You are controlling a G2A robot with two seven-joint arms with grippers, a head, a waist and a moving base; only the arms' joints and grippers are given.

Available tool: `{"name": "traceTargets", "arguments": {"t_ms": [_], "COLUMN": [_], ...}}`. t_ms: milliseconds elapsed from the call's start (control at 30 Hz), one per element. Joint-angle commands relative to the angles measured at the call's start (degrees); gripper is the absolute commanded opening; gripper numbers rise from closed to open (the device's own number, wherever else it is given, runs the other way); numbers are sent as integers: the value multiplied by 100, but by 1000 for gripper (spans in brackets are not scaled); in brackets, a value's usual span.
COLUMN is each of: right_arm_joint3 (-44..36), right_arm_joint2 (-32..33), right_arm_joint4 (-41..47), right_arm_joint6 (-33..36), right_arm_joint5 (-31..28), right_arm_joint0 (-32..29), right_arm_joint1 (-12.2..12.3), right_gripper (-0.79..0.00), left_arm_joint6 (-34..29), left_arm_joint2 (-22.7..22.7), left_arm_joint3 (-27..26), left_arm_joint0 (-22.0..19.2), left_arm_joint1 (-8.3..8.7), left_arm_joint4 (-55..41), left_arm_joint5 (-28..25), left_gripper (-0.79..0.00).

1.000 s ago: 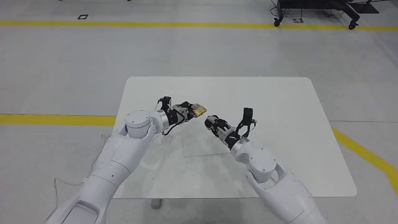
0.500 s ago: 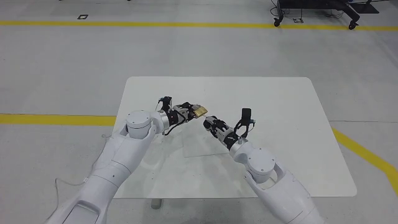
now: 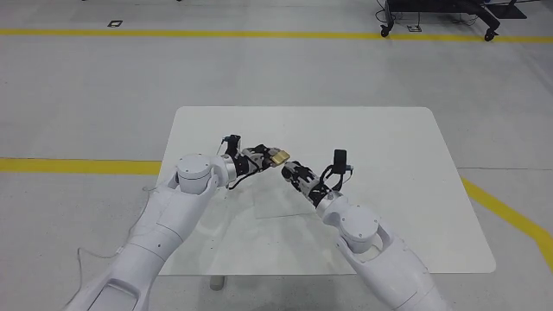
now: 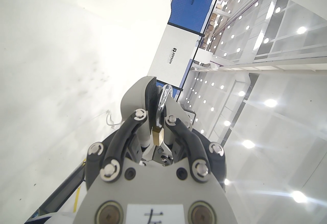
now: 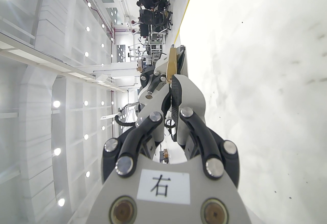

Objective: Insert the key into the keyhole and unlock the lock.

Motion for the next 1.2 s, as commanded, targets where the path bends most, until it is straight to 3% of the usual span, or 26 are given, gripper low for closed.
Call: {"name": "traceTargets", "arguments": {"t_ms": [0,167,233,267,300,533,700,733,800,867,967,1167], "right_arm_joint3": [36,179,237,264,278,257,186,201,239,427,764,1284], "right_arm_joint2": [1,-35,-43,-43,-43,92,283,318,351,417,438,339], "right_arm_joint4": [5,50,114,135,145,147,213,206,559,1062,1309,1950], "right_arm_joint6": [1,12,5,14,25,173,526,600,918,1386,1604,2044], "right_arm_joint5": [-4,-49,-163,-206,-224,-692,-1852,-1988,-2232,-2259,-2294,-2245], "right_arm_joint0": [32,175,209,216,220,151,-31,-49,-92,-53,107,439], "right_arm_joint1": [-12,-60,-84,-92,-96,-101,-79,-74,-77,-77,-98,-178], "right_gripper": [-785,-785,-459,-185,0,0,0,-37,-406,-434,-409,-437], "left_arm_joint6": [-26,-68,-76,-67,-67,-18,104,111,103,39,-69,-234], "left_arm_joint2": [2,-22,-53,-75,-82,-228,-358,-387,-431,-474,-505,-539], "left_arm_joint3": [1,31,50,57,59,66,-31,-71,-131,-209,-287,-405], "left_arm_joint0": [0,-15,-27,-33,-35,-55,-33,-22,12,66,110,188], "left_arm_joint1": [-1,-8,-9,-9,-9,-7,28,36,51,59,72,91], "left_arm_joint4": [24,22,-4,-21,-23,-134,74,111,183,159,216,343], "left_arm_joint5": [-9,-4,0,-8,-12,-93,-488,-581,-728,-840,-1014,-1312], "left_gripper": [-785,-785,-785,-785,-785,-785,-785,-785,-785,-785,-785,-785]}}
